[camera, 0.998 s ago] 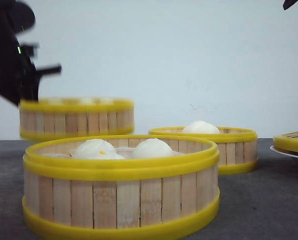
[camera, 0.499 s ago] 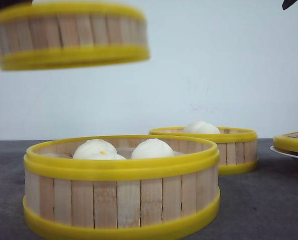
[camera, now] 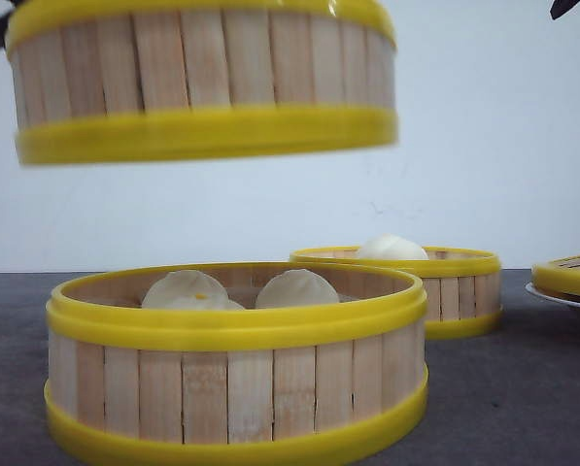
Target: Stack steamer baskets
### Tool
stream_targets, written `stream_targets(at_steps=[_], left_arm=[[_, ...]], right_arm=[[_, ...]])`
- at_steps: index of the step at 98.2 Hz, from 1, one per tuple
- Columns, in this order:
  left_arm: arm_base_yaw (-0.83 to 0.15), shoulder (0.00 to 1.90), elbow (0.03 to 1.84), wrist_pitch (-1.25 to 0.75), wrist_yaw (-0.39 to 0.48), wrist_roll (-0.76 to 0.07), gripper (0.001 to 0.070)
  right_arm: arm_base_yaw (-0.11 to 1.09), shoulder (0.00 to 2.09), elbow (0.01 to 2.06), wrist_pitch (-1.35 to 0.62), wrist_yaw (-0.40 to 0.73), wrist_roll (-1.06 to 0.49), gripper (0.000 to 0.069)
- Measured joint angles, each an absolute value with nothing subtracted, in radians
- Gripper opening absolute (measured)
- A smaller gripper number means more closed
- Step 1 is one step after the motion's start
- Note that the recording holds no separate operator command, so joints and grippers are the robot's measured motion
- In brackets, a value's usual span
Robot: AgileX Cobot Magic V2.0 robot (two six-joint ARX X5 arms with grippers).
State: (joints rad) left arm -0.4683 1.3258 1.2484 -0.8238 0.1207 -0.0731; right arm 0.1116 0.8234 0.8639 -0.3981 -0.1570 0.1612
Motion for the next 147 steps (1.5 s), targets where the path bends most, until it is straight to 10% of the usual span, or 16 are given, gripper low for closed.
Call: stream_targets(at_steps=[126, 147], left_arm=[[-0.522, 1.415, 1.056, -0.626, 0.082, -0.173, 0.0034], [-0.522, 1.415, 1.056, -0.619, 0.088, -0.188, 0.0242]], right_arm=[[0.111, 0.823, 0.864, -0.399, -0.157, 0.161, 0.0462], [0.112, 0.823, 0.864, -0.399, -0.157, 0.162, 0.0462]])
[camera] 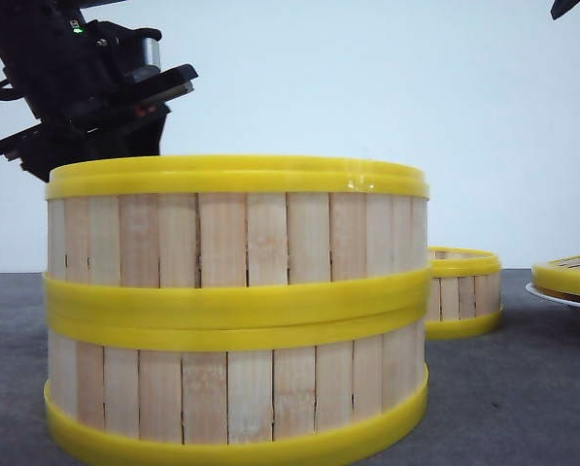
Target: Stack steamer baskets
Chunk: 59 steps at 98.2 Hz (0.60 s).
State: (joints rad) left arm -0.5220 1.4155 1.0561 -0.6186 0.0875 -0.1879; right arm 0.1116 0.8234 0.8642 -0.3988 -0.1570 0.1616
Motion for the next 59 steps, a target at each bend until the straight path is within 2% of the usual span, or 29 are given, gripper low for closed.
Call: stream_targets(at_steps=[9, 35, 59], left_arm=[[-0.522, 1.415, 1.056, -0.612, 0.075, -0.190, 0.0299], [-0.522, 1.388, 1.056, -0.554, 0.017, -0.202, 0.0300], [-0.522, 1.158, 1.056, -0.464, -0.054, -0.205, 0.0300]], right_arm=[[0.112, 0.823, 0.864, -0.399, -0.157, 0.162, 0.0462], [0.112, 0.826, 0.864, -0.399, -0.172, 0.165, 0.0462], [0.111, 0.953, 0.912, -0.399, -0.201, 0.173, 0.0462]])
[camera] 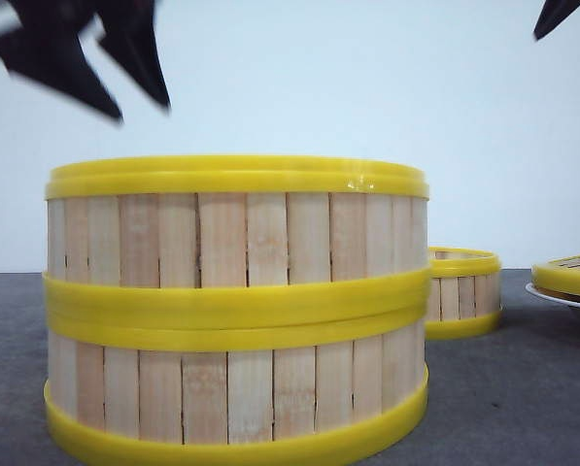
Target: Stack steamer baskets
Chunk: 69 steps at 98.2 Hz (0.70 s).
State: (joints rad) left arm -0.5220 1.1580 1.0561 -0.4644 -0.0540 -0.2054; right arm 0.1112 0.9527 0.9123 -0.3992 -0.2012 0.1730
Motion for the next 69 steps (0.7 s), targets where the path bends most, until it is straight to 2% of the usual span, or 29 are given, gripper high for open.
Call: stream_targets(at_steps=[25, 58, 69], left_arm=[[-0.532, 0.910, 1.046, -0.453, -0.055, -0.215, 0.0300], [-0.596, 0.633, 0.764, -0.499, -0.056, -0.249, 0.0300], [-0.624, 0.564, 0.757, -0.558, -0.056, -0.251, 0.0300]], right_arm=[[0.111, 1.230, 1.083, -0.409, -0.207, 0.173, 0.0462], [0.111, 1.637, 1.259, -0.448, -0.205, 0.173, 0.0442], [0.111, 1.728, 1.280, -0.443, -0.184, 0.173, 0.0399]])
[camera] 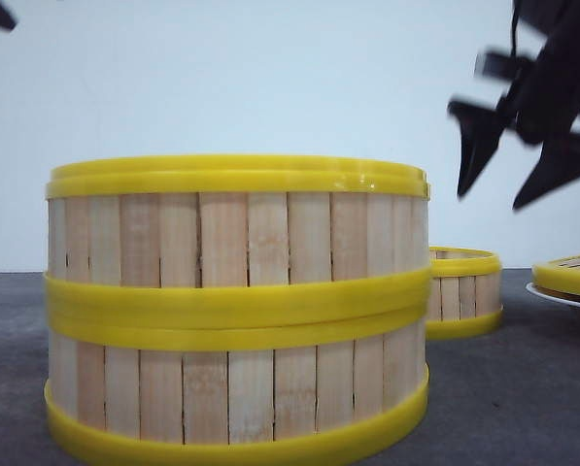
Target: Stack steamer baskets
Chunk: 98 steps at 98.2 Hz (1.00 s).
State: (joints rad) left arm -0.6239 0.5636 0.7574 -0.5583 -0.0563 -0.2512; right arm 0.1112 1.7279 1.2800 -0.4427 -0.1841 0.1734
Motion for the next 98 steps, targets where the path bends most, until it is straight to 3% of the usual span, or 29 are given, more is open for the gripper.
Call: stream_targets(at_steps=[24, 46, 55, 98], left_arm=[[-0.631, 0.483, 0.760, -0.625, -0.057, -0.252, 0.0300], [-0.631, 0.443, 0.760, -0.627, -0.057, -0.252, 0.0300], [-0.631, 0.438, 0.760, -0.628, -0.057, -0.252, 0.0300], [-0.631, 0.439, 0.760, -0.649, -0.057, -0.252, 0.0300]], right_arm=[[0.111, 1.862, 1.291, -0.398, -0.179, 0.204, 0.0338], [0.115, 1.892, 1.296, -0.383, -0.166, 0.234, 0.0105], [0.122, 1.892, 1.300, -0.380, -0.138, 0.245, 0.0047], [0.118, 1.865, 1.449, -0.519, -0.117, 0.240, 0.0029]])
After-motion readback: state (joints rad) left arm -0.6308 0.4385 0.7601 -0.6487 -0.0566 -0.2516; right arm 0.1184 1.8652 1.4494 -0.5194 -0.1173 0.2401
